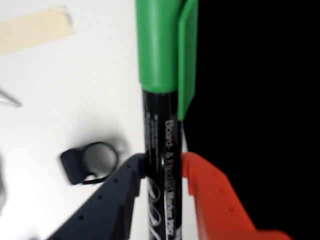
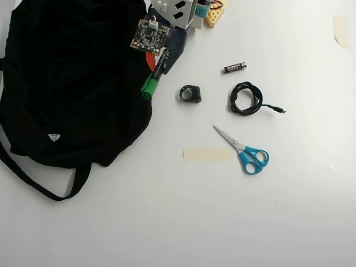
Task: Put the green marker into the black bag
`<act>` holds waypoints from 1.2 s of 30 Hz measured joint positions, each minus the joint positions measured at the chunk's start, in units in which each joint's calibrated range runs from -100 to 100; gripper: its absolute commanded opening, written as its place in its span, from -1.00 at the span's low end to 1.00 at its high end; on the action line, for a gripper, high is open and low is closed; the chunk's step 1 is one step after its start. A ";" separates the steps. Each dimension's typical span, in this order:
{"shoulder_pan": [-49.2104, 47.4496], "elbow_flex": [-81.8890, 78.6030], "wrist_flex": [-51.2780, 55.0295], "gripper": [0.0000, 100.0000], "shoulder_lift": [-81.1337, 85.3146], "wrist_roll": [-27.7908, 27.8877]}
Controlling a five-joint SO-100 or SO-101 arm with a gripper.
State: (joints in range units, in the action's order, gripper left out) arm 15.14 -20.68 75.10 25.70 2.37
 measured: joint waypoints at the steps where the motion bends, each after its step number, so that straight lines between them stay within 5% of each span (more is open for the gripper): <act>1: 0.88 0.00 0.00 -0.96 0.00 0.00; 17: 21.09 0.00 -2.92 -0.96 0.00 -0.49; 31: 42.17 -0.86 -28.08 -0.96 -24.91 -3.71; 34: 42.25 -0.86 -28.08 -0.87 -24.91 -3.71; 36: 42.17 -0.86 -28.08 -0.61 -24.91 -3.81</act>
State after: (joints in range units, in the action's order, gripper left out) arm 57.31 -21.54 47.02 0.79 -1.44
